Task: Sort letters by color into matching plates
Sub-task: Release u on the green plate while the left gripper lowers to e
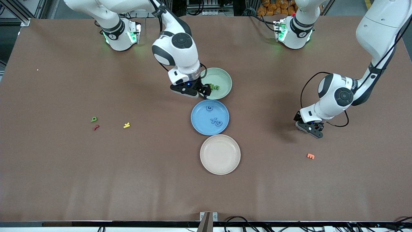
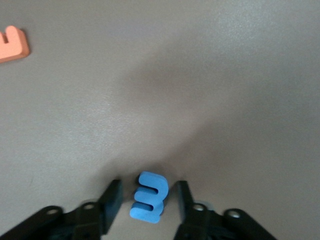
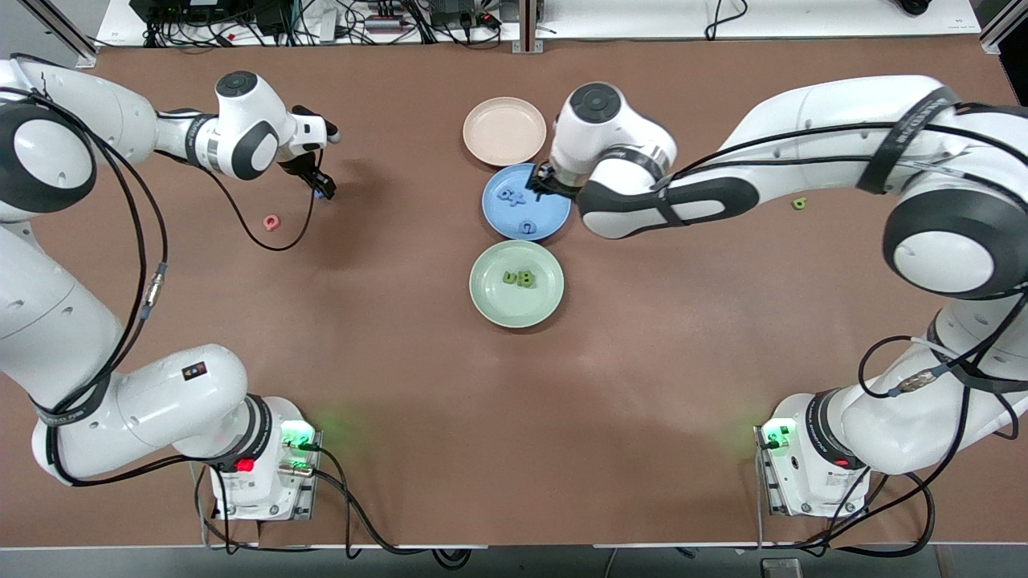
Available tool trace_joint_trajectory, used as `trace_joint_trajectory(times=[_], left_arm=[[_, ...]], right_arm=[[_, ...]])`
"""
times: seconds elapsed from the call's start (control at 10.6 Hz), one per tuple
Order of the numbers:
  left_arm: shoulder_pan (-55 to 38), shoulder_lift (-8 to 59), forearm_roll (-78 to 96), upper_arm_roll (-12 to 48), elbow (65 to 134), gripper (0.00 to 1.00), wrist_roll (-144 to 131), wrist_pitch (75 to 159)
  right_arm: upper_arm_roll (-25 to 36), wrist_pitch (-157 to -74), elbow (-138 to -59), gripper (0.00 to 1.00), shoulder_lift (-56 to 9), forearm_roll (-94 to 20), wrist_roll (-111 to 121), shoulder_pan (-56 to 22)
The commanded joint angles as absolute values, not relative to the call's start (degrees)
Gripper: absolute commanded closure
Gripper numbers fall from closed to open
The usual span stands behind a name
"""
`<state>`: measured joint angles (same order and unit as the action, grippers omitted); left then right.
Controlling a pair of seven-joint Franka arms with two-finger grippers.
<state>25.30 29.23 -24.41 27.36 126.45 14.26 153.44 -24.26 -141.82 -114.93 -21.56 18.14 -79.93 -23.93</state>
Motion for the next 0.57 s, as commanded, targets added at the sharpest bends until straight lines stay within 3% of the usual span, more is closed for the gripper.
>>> trace_joint_trajectory(times=[0.0, 0.19, 0.47], left_arm=[[24.9, 29.3, -26.5, 27.1, 127.4, 1.00, 9.9, 154.2], [24.5, 28.9, -26.5, 27.0, 127.5, 1.00, 8.6, 154.0], [23.2, 27.3, -26.5, 27.2, 126.7, 1.00, 4.3, 153.5]], right_arm=[[-25.8, -141.9, -124.4, 0.00, -13.2, 12.4, -67.0, -18.7], [-25.6, -141.9, -130.1, 0.00, -7.7, 6.5, -54.4, -14.2], [-24.1, -141.3, -133.2, 0.00, -5.2, 2.6, -40.6, -8.3]])
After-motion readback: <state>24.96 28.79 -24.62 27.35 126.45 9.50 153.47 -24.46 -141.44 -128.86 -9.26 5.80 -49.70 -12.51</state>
